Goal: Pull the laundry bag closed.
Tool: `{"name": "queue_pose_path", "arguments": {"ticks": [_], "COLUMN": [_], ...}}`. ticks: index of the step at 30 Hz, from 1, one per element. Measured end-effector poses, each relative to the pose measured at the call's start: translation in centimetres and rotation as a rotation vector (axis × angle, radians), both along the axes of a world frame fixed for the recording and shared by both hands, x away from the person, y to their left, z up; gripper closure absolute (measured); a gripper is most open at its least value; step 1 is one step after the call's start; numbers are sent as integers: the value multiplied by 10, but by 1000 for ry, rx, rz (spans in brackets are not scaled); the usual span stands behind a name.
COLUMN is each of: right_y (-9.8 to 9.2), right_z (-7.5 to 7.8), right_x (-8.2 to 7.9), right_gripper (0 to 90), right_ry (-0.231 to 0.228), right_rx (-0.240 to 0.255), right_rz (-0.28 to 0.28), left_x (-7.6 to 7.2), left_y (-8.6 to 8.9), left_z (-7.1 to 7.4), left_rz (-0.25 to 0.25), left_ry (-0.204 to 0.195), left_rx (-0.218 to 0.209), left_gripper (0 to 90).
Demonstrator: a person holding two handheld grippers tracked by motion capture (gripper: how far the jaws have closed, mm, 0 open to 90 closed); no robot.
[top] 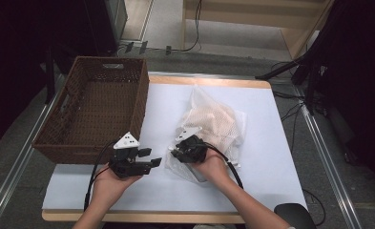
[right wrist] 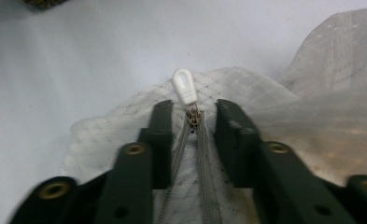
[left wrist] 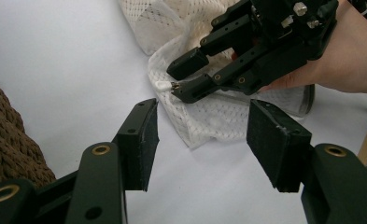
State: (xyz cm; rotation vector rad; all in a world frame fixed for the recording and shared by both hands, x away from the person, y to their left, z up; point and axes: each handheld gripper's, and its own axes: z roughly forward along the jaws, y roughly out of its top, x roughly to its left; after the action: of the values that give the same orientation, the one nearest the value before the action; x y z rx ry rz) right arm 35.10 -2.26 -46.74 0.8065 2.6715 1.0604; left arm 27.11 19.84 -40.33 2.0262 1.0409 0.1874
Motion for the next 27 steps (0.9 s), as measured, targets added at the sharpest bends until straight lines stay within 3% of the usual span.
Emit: {"name": "queue_pose_path", "arguments": {"ticks": [1, 3, 6, 7, 8, 10, 19, 24, 27], "right_y": [0, -1, -2, -5, -5, -6, -3, -6, -12], "right_z": [0, 0, 2, 3, 3, 5, 32, 44, 49], "right_x": [-1, -1, 3, 7, 7, 7, -8, -15, -15], "right_gripper": [811, 841, 851, 853, 853, 853, 853, 852, 853], "right_ry": [18, 31, 91, 174, 174, 217, 158, 102, 93], "right_rx": [8, 13, 35, 63, 63, 90, 160, 157, 175], "right_rz": [-7, -6, -21, -19, -19, -12, 54, 75, 67], "left_x": [0, 0, 0, 0, 0, 0, -1, 1, 4], "left_y": [0, 0, 0, 0, 0, -1, -4, -8, -13], "left_z": [0, 0, 0, 0, 0, 0, -1, -3, -6], "left_rz": [0, 1, 0, -1, -1, 1, -8, -10, -19], "left_ry": [0, 0, 0, 1, 1, 3, 11, 12, 24], "left_rx": [-1, -1, 0, 0, 0, -3, 5, 1, 3], "left_gripper": [440, 440, 439, 439, 439, 439, 441, 444, 445]}}
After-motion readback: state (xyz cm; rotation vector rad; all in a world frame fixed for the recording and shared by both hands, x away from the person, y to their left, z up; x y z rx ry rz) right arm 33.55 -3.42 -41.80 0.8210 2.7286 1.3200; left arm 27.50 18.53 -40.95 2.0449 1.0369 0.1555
